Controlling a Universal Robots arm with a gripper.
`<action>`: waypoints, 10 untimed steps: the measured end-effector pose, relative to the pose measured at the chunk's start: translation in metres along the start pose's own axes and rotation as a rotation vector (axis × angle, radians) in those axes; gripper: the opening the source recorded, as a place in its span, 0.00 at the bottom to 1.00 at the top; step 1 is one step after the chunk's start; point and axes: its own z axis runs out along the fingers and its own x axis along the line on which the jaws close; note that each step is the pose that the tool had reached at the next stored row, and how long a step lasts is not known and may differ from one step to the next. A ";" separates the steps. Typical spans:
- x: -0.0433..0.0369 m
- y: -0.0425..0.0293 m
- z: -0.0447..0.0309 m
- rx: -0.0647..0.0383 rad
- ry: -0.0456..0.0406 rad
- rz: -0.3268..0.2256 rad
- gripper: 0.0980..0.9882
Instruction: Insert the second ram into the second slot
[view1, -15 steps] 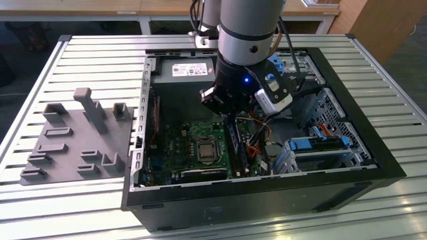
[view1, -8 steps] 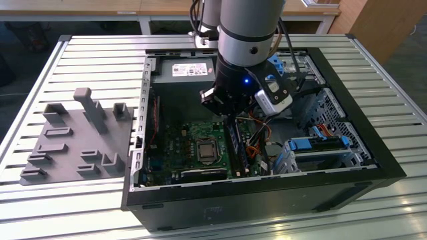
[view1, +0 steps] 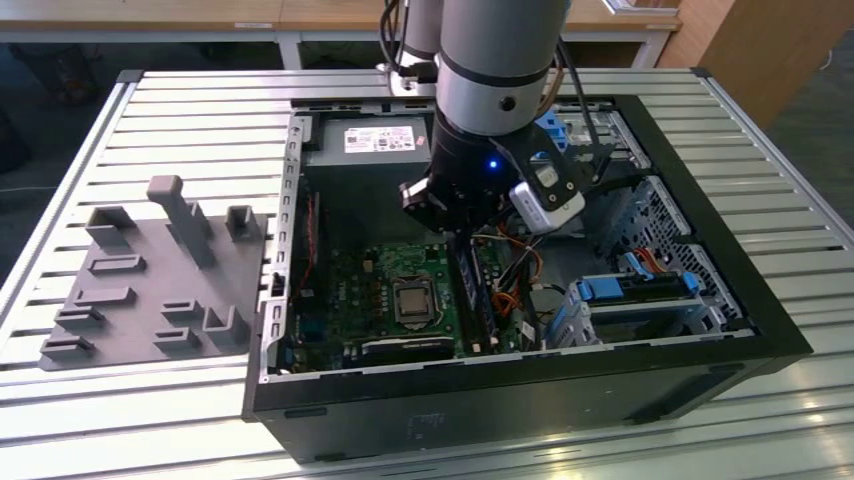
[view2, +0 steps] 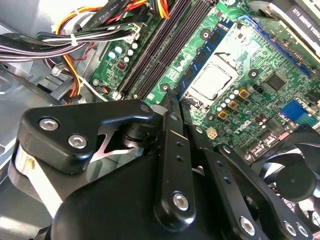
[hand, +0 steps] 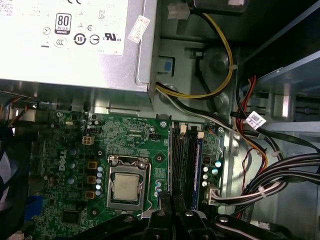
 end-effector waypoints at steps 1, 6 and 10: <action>0.0000 -0.0002 0.0001 0.000 0.0000 0.000 0.04; 0.0001 -0.0009 0.0009 0.000 0.0001 0.000 0.04; 0.0001 -0.0015 0.0015 0.000 0.0002 0.000 0.04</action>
